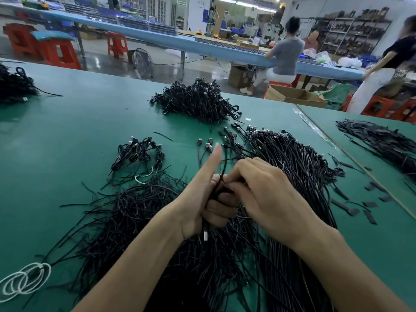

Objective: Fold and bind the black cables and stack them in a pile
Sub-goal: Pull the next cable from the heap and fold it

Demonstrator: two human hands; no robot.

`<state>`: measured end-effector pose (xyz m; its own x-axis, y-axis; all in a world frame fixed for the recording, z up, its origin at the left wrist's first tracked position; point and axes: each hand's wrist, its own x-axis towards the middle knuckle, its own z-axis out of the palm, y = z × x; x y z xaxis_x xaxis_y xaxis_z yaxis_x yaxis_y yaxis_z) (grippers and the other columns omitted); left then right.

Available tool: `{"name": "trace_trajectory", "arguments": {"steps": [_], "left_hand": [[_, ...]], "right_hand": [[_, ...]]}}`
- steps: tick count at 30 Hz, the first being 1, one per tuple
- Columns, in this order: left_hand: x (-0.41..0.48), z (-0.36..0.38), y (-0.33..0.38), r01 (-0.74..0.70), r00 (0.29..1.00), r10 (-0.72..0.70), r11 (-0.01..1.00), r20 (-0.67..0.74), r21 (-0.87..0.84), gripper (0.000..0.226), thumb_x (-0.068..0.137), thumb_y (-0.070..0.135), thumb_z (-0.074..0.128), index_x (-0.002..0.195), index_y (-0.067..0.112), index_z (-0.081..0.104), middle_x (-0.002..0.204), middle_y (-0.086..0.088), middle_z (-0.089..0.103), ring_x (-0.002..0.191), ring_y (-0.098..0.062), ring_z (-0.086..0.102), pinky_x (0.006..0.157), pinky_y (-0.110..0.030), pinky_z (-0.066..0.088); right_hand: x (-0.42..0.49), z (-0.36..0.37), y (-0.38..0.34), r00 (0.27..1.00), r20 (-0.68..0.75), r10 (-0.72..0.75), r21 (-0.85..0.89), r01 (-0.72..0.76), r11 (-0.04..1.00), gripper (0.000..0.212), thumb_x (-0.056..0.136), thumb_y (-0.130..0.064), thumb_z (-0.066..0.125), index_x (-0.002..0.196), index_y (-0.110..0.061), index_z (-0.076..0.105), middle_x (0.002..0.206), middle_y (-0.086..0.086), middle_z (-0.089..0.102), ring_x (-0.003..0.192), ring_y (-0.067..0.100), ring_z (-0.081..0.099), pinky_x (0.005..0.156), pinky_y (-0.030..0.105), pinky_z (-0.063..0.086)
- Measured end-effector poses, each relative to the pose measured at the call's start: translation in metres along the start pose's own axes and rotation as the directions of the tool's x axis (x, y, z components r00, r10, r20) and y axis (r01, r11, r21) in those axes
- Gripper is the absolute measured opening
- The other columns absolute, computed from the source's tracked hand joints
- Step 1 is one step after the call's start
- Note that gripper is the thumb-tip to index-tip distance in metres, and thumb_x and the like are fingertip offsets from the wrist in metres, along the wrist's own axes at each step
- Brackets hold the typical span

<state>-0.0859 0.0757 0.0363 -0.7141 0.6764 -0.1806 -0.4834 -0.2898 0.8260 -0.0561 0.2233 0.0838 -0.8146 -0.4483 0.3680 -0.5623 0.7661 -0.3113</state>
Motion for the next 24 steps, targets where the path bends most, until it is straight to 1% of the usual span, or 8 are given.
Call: {"name": "trace_trajectory", "arguments": {"steps": [2, 4, 7, 11, 17, 21, 23, 24], "left_hand": [[-0.004, -0.003, 0.001, -0.065, 0.996, 0.055, 0.983, 0.065, 0.173, 0.040, 0.078, 0.057, 0.074, 0.068, 0.026, 0.052, 0.056, 0.012, 0.036, 0.041, -0.001, 0.027, 0.034, -0.012, 0.024], [-0.009, -0.002, 0.003, -0.131, 0.989, 0.096, 0.930, 0.116, 0.344, 0.021, 0.074, 0.027, 0.080, 0.079, 0.025, 0.060, 0.057, 0.014, 0.042, 0.044, 0.000, 0.034, 0.038, -0.013, 0.028], [-0.011, -0.002, 0.004, -0.143, 0.984, 0.079, 0.889, 0.161, 0.436, 0.027, 0.079, 0.008, 0.075, 0.073, 0.032, 0.067, 0.055, 0.015, 0.043, 0.045, 0.000, 0.036, 0.040, -0.014, 0.028], [-0.012, 0.001, 0.005, -0.123, 0.977, 0.034, 0.894, 0.209, 0.430, 0.042, 0.088, 0.002, 0.058, 0.072, 0.038, 0.071, 0.055, 0.013, 0.035, 0.044, -0.001, 0.025, 0.039, -0.013, 0.024], [-0.011, 0.004, 0.003, -0.077, 0.983, -0.015, 0.875, 0.185, 0.478, 0.059, 0.093, -0.009, 0.047, 0.062, 0.037, 0.069, 0.047, 0.018, 0.040, 0.042, 0.002, 0.026, 0.039, -0.013, 0.019], [-0.011, 0.004, 0.001, -0.090, 0.991, 0.027, 0.860, 0.131, 0.502, 0.046, 0.086, -0.002, 0.053, 0.068, 0.038, 0.068, 0.051, 0.017, 0.042, 0.043, -0.001, 0.029, 0.042, -0.017, 0.020], [-0.010, 0.003, 0.001, -0.082, 0.996, 0.057, 0.836, 0.062, 0.542, 0.029, 0.086, 0.000, 0.060, 0.078, 0.027, 0.067, 0.053, 0.013, 0.042, 0.044, -0.002, 0.032, 0.041, -0.017, 0.025], [-0.009, 0.003, 0.001, -0.076, 0.997, 0.076, 0.820, 0.024, 0.567, 0.014, 0.089, 0.000, 0.064, 0.089, 0.014, 0.064, 0.056, 0.009, 0.042, 0.045, -0.004, 0.034, 0.040, -0.019, 0.027]], "right_hand": [[0.000, -0.001, 0.005, 0.999, 0.014, 0.049, 0.088, -0.050, 0.995, 0.009, 0.092, -0.009, 0.061, 0.087, -0.016, 0.061, 0.087, -0.012, 0.058, 0.084, 0.006, 0.053, 0.075, 0.027, 0.044], [0.000, -0.003, 0.006, 0.999, 0.037, 0.037, 0.104, -0.041, 0.994, 0.009, 0.093, -0.016, 0.062, 0.087, -0.022, 0.060, 0.088, -0.015, 0.056, 0.084, 0.004, 0.054, 0.072, 0.023, 0.044], [-0.002, -0.006, 0.006, 0.998, 0.051, -0.023, 0.078, 0.019, 0.997, 0.002, 0.091, -0.026, 0.061, 0.090, -0.027, 0.060, 0.093, -0.017, 0.056, 0.088, 0.004, 0.056, 0.075, 0.025, 0.048], [-0.004, -0.009, 0.006, 0.999, 0.035, -0.018, 0.118, 0.014, 0.993, 0.021, 0.087, -0.025, 0.071, 0.102, -0.033, 0.060, 0.092, -0.020, 0.060, 0.095, 0.003, 0.058, 0.083, 0.024, 0.048], [-0.007, -0.008, 0.001, 1.000, 0.022, -0.016, 0.079, 0.014, 0.997, 0.020, 0.086, -0.026, 0.070, 0.097, -0.035, 0.057, 0.089, -0.017, 0.059, 0.093, 0.006, 0.055, 0.080, 0.030, 0.047], [-0.007, -0.008, -0.001, 0.999, 0.034, 0.005, 0.070, -0.007, 0.998, 0.028, 0.087, -0.032, 0.069, 0.113, -0.037, 0.059, 0.096, -0.015, 0.061, 0.098, 0.007, 0.056, 0.086, 0.034, 0.048], [-0.006, -0.007, -0.001, 0.998, 0.031, 0.047, 0.103, -0.050, 0.993, 0.027, 0.089, -0.045, 0.061, 0.116, -0.039, 0.062, 0.101, -0.018, 0.064, 0.103, 0.003, 0.057, 0.092, 0.034, 0.048], [-0.006, -0.007, -0.001, 0.997, 0.018, 0.071, 0.115, -0.072, 0.991, 0.027, 0.090, -0.048, 0.056, 0.114, -0.038, 0.066, 0.103, -0.019, 0.064, 0.104, 0.002, 0.058, 0.093, 0.035, 0.048]]}}
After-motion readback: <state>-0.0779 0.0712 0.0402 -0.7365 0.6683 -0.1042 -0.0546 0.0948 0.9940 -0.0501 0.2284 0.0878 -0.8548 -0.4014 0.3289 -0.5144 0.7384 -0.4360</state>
